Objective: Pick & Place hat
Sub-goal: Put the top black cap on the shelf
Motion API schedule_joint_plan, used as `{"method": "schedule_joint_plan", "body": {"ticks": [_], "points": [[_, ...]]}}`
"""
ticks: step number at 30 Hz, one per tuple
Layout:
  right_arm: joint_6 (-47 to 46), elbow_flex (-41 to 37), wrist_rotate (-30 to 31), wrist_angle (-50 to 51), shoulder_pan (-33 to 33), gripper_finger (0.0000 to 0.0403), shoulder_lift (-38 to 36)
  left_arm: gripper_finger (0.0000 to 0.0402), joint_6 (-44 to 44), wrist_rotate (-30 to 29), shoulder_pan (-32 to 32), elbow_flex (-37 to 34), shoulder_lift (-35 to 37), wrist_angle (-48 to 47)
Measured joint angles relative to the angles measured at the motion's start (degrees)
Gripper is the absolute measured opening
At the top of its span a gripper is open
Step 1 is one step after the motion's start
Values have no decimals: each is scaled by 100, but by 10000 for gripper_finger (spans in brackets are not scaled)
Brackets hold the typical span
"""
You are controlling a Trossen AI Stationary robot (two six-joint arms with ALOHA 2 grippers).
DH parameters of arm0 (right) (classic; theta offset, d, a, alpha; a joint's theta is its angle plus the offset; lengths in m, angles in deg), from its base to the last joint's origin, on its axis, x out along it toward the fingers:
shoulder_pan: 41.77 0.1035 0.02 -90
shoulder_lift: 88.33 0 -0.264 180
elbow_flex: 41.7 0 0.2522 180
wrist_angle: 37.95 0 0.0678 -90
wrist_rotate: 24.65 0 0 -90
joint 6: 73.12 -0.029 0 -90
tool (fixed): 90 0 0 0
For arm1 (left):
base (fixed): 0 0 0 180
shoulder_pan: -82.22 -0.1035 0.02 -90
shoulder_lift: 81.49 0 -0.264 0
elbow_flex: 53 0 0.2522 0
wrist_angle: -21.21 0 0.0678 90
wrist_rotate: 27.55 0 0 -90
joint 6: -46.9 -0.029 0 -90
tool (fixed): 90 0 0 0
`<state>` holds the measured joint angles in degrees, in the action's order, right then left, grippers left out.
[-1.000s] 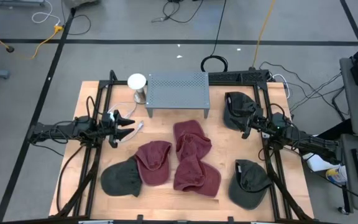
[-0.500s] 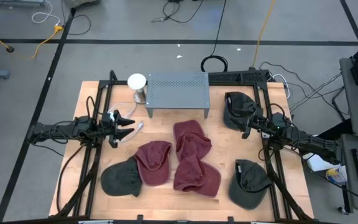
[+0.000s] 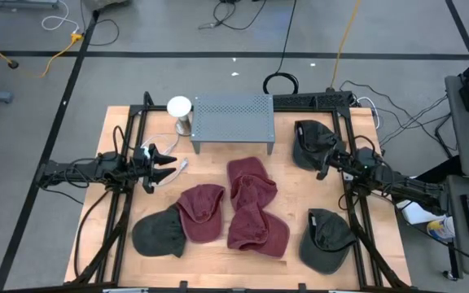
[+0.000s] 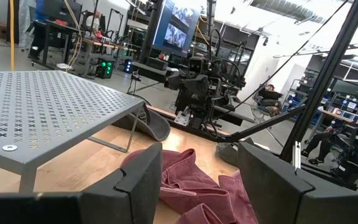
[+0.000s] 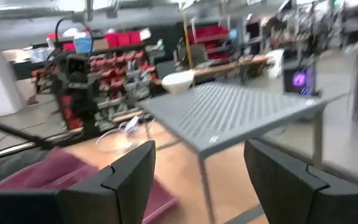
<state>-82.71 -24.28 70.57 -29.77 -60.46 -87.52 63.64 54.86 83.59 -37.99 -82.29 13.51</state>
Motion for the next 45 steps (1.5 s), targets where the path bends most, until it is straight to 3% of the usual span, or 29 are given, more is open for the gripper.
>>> {"method": "schedule_joint_plan", "body": {"ticks": [10, 13, 16, 20, 28, 33, 45], "points": [[64, -2, 105, -370, 0, 242, 1, 214, 1, -2, -4, -1, -1, 1], [-162, 54, 445, -361, 0, 242, 5, 214, 1, 0, -4, -1, -1, 2], [-511, 315, 1171, -29, 0, 242, 167, 214, -1, 0, -4, 1, 0, 0], [-729, 993, 2196, 421, 0, 242, 639, 214, 1, 0, -4, -1, -1, 0], [-903, 2587, 3040, 1163, 2, 242, 2158, 214, 1, -1, -4, 0, 0, 0], [-1322, 3712, 3221, 1694, 2, 242, 2992, 214, 1, -2, -4, -1, 0, 3], [-3372, 6028, 3212, 3906, 2, 242, 4555, 214, 0, -1, 0, -1, 0, 2]]}}
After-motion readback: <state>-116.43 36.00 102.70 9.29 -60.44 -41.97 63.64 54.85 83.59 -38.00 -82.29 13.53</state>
